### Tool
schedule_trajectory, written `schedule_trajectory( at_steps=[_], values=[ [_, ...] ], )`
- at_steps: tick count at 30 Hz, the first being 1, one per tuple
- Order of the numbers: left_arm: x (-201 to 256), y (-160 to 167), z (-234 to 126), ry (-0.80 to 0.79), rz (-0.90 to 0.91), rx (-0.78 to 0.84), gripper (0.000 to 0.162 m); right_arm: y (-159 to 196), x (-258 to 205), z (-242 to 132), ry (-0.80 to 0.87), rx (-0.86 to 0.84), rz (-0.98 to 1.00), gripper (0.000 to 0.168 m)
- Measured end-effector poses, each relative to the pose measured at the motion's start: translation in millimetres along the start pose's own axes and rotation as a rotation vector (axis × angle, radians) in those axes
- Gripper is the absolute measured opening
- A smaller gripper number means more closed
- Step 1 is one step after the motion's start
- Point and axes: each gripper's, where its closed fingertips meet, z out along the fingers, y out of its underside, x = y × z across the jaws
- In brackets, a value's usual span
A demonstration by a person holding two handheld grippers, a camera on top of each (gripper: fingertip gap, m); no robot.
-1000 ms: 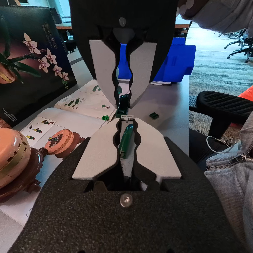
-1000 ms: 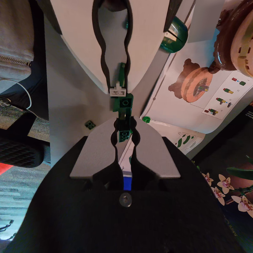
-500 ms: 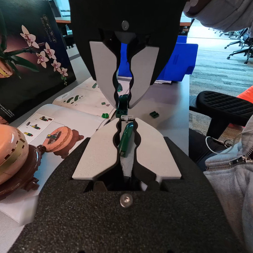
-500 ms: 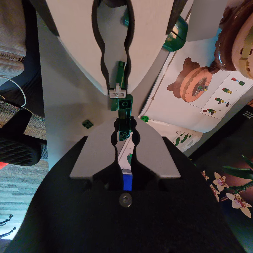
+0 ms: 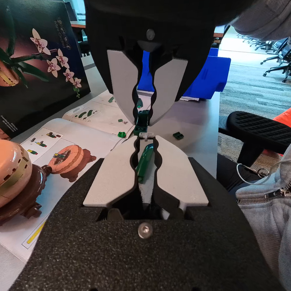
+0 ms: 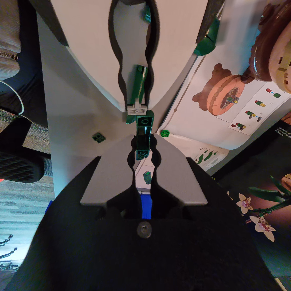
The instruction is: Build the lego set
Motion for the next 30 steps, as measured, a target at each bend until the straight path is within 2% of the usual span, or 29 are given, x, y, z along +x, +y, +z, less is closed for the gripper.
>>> schedule_trajectory(
  at_steps=[23, 30],
  values=[
    [1.6, -6.2, -2.6, 0.022, -0.004, 0.052, 0.016, -0.8, -0.8, -2.7, -0.028, 0.021, 0.009, 0.016],
    [1.2, -11.6, -3.0, 0.003, 0.055, 0.1, 0.016, -1.9, -0.1, -6.1, -0.028, 0.058, 0.023, 0.016]
  ],
)
